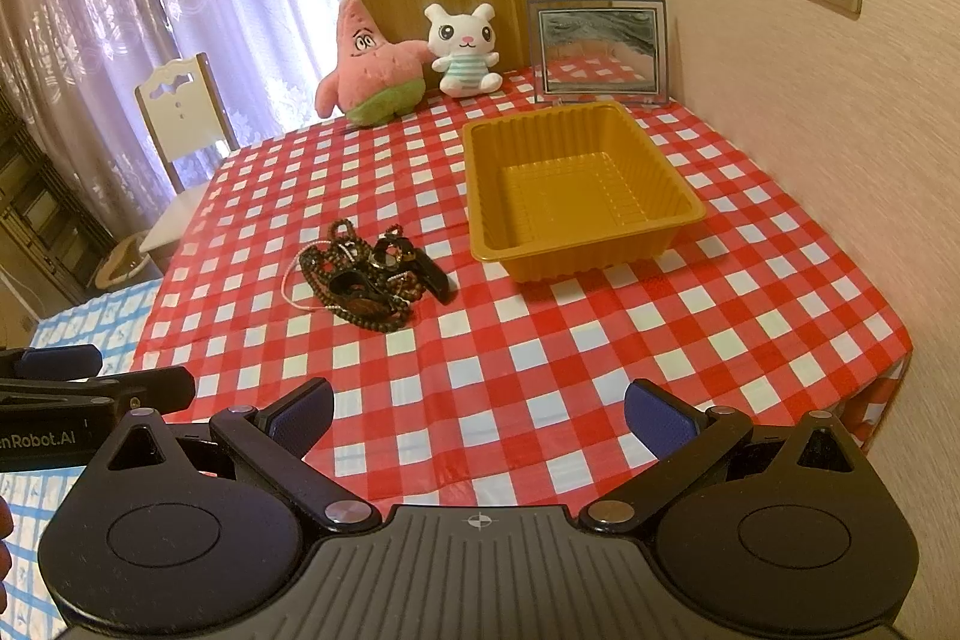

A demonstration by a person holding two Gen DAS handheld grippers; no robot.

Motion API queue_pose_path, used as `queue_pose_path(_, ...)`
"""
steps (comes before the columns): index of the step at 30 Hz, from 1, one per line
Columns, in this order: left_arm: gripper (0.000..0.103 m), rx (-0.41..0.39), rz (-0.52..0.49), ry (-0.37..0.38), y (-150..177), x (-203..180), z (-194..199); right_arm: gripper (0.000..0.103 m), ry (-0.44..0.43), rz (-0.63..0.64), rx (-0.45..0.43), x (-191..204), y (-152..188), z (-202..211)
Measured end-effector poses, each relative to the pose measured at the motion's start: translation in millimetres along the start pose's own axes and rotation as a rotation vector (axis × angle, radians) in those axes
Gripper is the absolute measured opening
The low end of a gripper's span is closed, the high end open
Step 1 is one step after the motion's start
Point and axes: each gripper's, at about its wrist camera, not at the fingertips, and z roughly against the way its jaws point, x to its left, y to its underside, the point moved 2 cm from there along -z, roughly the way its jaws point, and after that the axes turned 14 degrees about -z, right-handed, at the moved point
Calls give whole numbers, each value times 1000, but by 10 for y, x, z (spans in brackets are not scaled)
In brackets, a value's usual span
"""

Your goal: Organize jewelry

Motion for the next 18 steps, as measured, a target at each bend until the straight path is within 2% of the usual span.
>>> queue_pose_path(18,90,-2,-1,-1,1,0,1,103,-1,0,-1,10,-16,-38)
